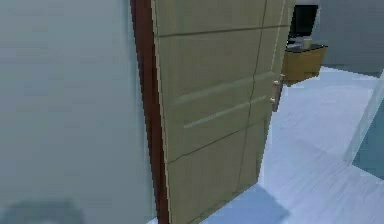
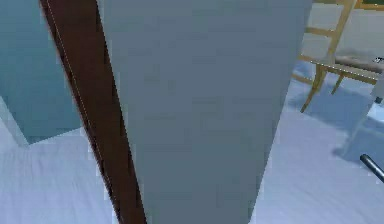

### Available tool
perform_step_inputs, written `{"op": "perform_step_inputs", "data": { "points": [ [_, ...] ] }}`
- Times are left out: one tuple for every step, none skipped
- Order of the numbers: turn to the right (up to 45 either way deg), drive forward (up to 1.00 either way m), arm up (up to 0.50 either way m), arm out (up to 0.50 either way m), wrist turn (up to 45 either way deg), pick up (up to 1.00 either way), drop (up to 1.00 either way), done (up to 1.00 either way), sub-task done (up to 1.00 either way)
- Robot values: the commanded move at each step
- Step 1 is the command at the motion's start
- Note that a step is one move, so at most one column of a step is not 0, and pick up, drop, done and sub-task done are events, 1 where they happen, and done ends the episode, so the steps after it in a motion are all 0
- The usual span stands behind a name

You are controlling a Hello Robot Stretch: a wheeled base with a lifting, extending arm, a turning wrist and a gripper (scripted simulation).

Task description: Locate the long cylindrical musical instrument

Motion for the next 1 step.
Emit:
{"op": "perform_step_inputs", "data": {
  "points": [
    [0.0,0.4,0.0,0.0,0.0,0.0,0.0,0.0,0.0]
  ]
}}
